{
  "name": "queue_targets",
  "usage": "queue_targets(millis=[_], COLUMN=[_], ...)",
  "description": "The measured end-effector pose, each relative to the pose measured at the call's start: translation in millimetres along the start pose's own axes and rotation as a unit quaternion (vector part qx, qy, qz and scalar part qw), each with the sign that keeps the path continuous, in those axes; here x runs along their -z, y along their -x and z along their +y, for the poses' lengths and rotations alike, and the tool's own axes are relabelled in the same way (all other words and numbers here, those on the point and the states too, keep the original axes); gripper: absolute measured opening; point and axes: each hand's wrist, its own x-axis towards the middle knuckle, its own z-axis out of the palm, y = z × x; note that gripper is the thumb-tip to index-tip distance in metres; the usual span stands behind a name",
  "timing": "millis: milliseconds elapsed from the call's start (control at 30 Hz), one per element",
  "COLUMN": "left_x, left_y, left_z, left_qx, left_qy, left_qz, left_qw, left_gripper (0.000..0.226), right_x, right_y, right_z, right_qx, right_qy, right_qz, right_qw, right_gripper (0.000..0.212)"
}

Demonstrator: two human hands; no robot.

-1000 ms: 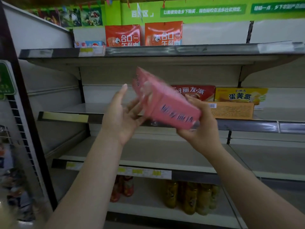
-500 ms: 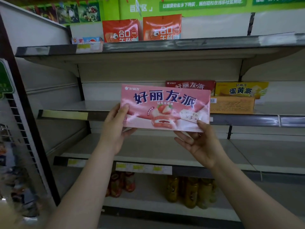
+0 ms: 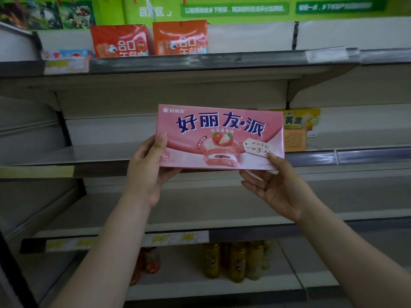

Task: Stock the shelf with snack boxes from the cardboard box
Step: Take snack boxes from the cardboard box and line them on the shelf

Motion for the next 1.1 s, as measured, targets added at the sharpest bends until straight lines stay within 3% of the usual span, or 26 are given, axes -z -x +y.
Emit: queue_targets(millis=[100, 167, 333, 500, 567, 733, 867, 1000, 1100], left_x=[-6.5, -7.2, -4.1, 22.5, 43.8, 118.0, 167.4, 192.0, 191.1], left_y=[-9.3, -16.0, -31.9, -49.3, -61.6, -108.8, -161.0, -205.3, -232.6], left_z=[0.9, 3.9, 19.4, 39.7, 48.3, 62.8, 66.5, 57.1, 45.7], left_qx=[0.016, 0.021, 0.013, 0.002, -0.001, 0.007, 0.014, 0.027, 0.028], left_qy=[0.023, 0.02, 0.004, -0.032, -0.103, -0.307, -0.379, -0.483, -0.543], left_qz=[0.008, 0.019, 0.041, 0.061, 0.043, -0.015, -0.055, -0.09, -0.113], left_qw=[1.0, 0.999, 0.999, 0.998, 0.994, 0.952, 0.923, 0.871, 0.832], left_gripper=[0.045, 0.04, 0.028, 0.02, 0.021, 0.066, 0.045, 0.031, 0.023], right_x=[4.7, 1.1, -24.7, -73.2, -95.4, -144.5, -178.6, -194.1, -196.8], right_y=[3.9, 4.5, -8.6, -43.5, -59.8, -110.5, -157.2, -210.6, -236.7], right_z=[-20.9, -33.5, -54.3, -41.1, -26.2, 20.2, 63.7, 94.6, 98.1], right_qx=[0.024, 0.035, 0.097, 0.109, 0.105, 0.12, 0.097, 0.083, 0.064], right_qy=[0.109, 0.189, 0.398, 0.474, 0.468, 0.528, 0.595, 0.661, 0.708], right_qz=[0.019, 0.036, 0.049, 0.042, 0.037, 0.02, 0.021, 0.025, 0.053], right_qw=[0.994, 0.981, 0.911, 0.873, 0.877, 0.841, 0.797, 0.746, 0.701], right_gripper=[0.045, 0.034, 0.012, 0.022, 0.011, 0.022, 0.039, 0.057, 0.058])
